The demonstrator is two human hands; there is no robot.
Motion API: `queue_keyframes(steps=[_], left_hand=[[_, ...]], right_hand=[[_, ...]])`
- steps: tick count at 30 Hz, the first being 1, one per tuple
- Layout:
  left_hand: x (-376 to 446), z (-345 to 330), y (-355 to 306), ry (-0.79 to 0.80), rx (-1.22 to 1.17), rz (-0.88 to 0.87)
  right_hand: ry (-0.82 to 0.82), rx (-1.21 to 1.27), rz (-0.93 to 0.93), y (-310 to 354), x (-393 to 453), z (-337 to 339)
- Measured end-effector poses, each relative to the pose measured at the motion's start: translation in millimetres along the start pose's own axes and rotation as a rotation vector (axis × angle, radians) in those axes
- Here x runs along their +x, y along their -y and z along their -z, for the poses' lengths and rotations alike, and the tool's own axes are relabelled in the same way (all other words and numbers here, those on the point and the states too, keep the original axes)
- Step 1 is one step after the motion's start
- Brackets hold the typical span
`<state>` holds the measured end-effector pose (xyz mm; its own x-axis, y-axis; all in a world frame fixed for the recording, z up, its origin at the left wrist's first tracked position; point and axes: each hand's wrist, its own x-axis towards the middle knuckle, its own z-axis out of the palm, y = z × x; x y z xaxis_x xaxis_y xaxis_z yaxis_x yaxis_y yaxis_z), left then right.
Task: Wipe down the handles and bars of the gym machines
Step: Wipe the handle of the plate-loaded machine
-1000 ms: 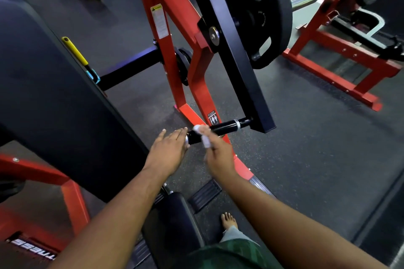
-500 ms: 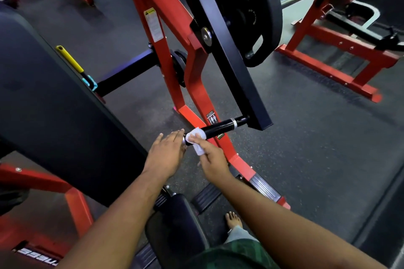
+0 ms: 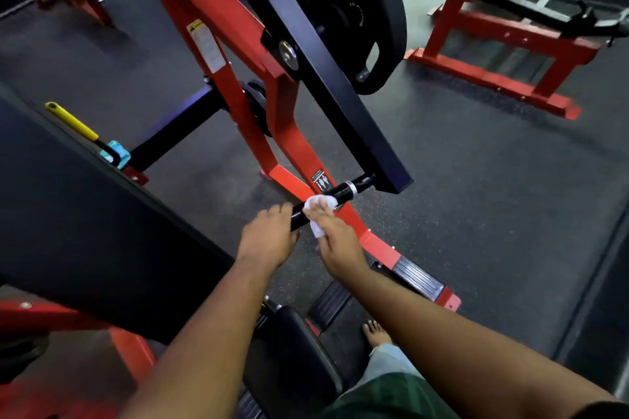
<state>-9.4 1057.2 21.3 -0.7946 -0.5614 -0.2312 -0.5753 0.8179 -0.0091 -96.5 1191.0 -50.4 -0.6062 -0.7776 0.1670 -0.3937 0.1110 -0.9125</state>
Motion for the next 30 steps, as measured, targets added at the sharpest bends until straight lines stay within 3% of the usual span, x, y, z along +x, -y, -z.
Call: queue_keyframes(steps=[3,5,7,10,14,19,24,30], left_hand=[[2,-5,1,-0.006,-0.024,-0.021],[2,-6,0,-0.014,-0.042,-0.027],[1,-6,-1,-0.018,-0.042,-0.024],[0,-6,-2,-0.031,-0.062,-0.018],[-3,-7,-2,-0.040,-0.072,-0.015],[-2,-6,-3,-0.032,-0.083,-0.004],[1,-6,-2,-0.028,-0.082,-0.007],[0,-9,-2,-0.016,-0.086,-0.003]], right_hand=[[-0.144,0.264,-0.124,-6,-31,5],[-0.388,0.552,-0.506,-24,-33,5],[-0.439,0.970,-0.846,-35,-15,10],[-0.597,1.361,-0.963,-21,33,11],[-0.740,1.447,-1.013,17,58,5],[-0.768,1.443,-1.009,10,47,-1],[-0.582,1.485,-0.903,11,70,3],[-0.501,1.365,-0.914,11,65,0]])
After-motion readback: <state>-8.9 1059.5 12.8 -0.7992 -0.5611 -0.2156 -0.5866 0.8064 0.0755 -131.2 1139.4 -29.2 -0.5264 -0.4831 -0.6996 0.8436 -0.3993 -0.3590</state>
